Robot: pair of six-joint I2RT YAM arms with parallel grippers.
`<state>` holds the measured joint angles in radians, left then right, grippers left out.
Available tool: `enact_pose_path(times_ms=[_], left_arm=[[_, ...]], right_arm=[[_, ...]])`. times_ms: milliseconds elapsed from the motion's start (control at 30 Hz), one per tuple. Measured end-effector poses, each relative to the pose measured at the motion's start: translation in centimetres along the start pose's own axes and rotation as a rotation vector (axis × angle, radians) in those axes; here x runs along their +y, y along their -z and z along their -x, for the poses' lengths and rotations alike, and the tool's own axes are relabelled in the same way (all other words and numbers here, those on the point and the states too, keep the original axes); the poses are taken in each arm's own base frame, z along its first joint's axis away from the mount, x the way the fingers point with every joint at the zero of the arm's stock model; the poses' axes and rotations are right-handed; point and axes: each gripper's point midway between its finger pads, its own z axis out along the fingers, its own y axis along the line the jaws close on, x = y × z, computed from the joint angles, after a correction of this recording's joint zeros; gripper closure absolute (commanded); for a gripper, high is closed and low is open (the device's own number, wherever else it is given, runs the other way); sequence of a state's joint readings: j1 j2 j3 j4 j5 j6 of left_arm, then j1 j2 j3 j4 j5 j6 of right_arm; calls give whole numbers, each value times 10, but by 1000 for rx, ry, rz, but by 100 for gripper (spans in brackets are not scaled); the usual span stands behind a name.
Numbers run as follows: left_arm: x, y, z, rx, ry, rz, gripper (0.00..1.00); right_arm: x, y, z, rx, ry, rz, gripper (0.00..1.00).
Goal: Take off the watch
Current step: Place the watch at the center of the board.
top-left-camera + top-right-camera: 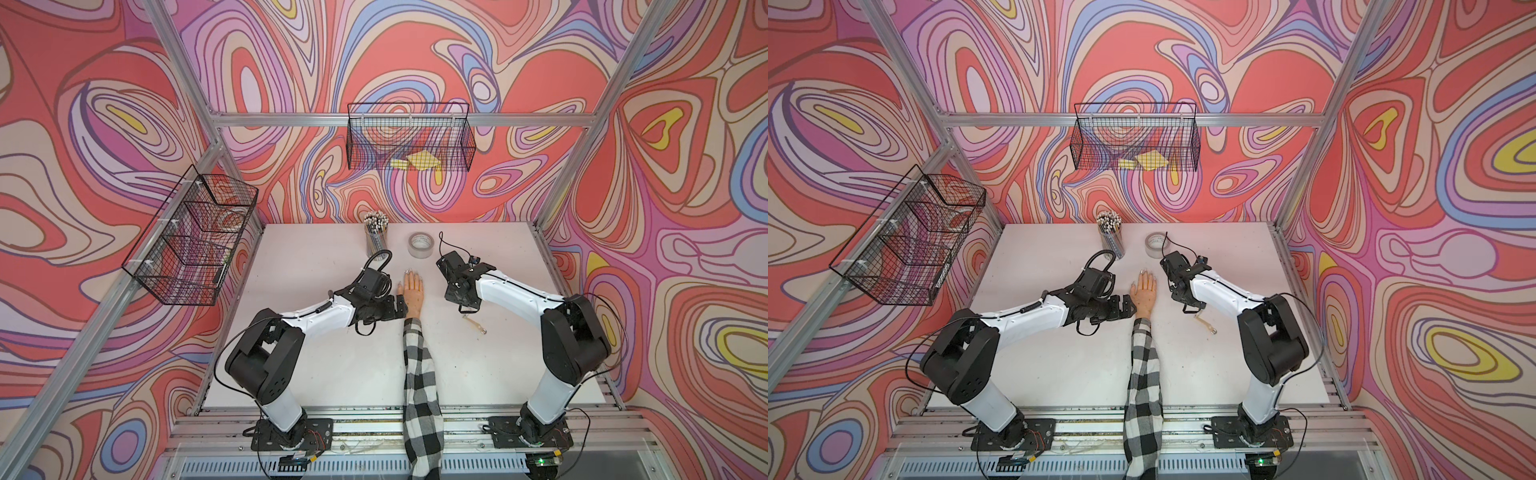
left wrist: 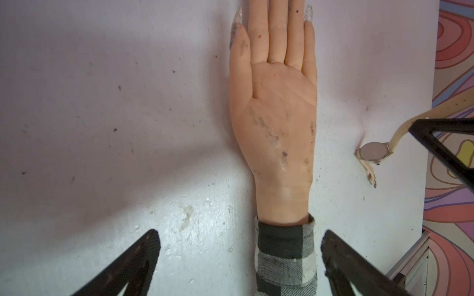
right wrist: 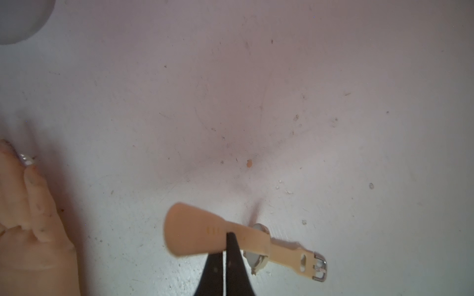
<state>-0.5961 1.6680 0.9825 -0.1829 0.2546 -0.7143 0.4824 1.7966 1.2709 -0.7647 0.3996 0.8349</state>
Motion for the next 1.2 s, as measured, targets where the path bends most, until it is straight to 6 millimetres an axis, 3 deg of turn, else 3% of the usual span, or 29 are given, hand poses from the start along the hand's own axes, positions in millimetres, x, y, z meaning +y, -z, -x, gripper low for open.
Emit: enact_pose_path(times_ms=[333,700,733,833,1067,1100,1200], left_arm=[[0,-1,-1,4,5,-1,1],[0,-1,-2,5,5,-1,1],[0,-1,-2,5,5,-1,1],[0,-1,-2,5,4,0,1],[3,0,1,-7,-4,14,1],[3,0,1,-12,-6,18,1],[2,7,5,-34,-11,18,1]], right_arm=[[26,-16,8,8,-25,29,100],[32,-20,10,9,-79,44,100],[33,-20,11,8,-85,49,93],[38,-20,14,7,-104,67,56],[47,-16,17,3,-105,115,6],[48,-12,19,-1,-107,128,2],[51,5,26,-23,-115,186,2]])
